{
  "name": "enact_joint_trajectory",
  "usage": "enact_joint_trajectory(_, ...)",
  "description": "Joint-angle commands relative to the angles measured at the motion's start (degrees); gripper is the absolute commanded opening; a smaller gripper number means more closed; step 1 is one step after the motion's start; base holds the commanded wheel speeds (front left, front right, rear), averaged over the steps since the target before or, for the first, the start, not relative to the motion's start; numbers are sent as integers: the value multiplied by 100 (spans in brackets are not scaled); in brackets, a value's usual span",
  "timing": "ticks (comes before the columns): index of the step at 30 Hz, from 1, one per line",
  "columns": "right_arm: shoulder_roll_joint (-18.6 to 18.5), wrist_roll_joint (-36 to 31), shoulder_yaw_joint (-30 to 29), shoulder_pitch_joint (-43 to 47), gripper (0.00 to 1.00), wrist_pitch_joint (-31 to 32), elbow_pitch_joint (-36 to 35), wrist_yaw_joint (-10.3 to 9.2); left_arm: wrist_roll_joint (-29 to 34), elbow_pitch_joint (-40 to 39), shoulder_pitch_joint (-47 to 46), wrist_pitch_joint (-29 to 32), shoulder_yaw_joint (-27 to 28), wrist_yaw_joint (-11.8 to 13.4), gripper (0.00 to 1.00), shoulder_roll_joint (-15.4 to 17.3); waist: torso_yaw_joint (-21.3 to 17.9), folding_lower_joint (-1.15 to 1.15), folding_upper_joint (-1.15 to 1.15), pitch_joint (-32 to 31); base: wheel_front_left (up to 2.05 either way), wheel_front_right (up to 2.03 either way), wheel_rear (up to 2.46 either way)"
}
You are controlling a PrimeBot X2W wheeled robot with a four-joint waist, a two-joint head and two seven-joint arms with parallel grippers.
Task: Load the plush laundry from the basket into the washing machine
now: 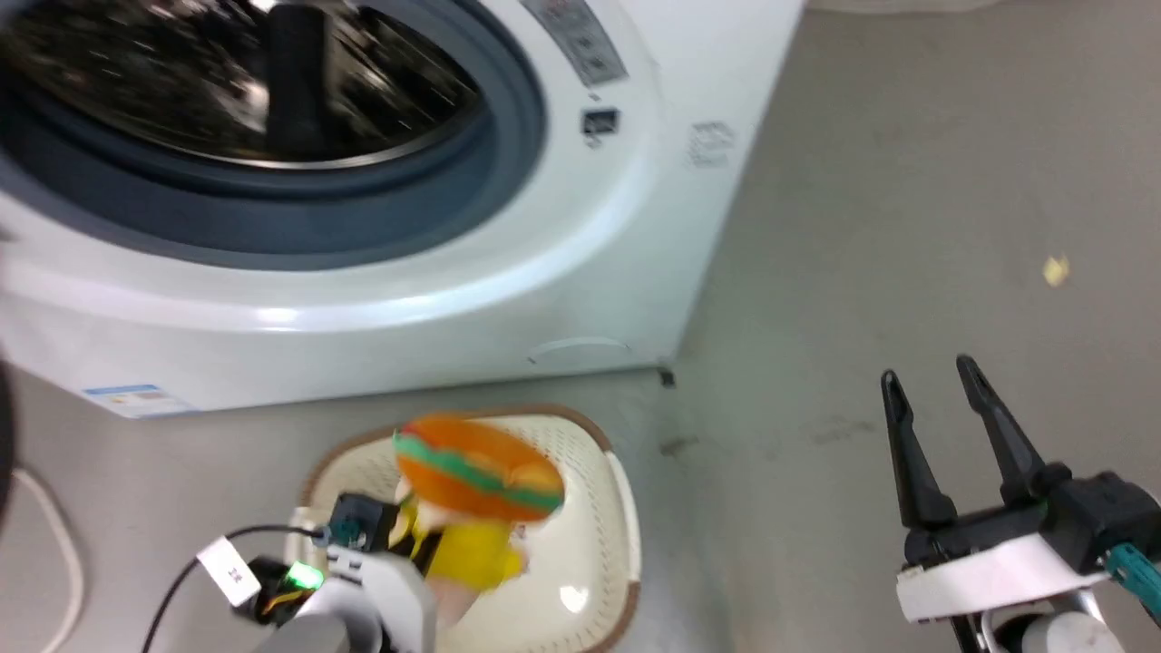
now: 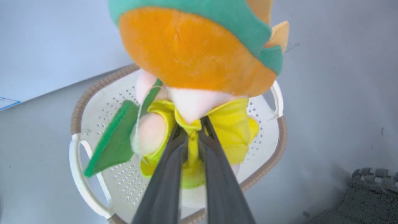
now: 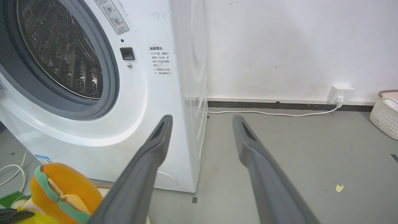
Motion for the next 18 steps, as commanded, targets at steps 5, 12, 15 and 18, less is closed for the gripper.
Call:
enact_joint_trajectory(5,6,-39,-95,295,100,-26,-10,-5,450,-1898,610,-54,1307,503,0,240,647,2,0,-677,0,0,0)
enact_joint_trajectory(12,6,-136,17,259,100,-26,-91,-5,1354,-4136,1153,-55,3181,738,0,179,730,2,0,-452,0,0,0)
enact_joint_trajectory(15,6,-254,51,152,100,-26,-120,-5,1696,-4780,1115,-55,3830,687,0,158,632,2,0,-164,0,0,0)
enact_joint_trajectory(18,6,-278,56,24,100,-26,-156,-5,1897,-5065,908,-55,4307,610,0,215,490,2,0,157,0,0,0)
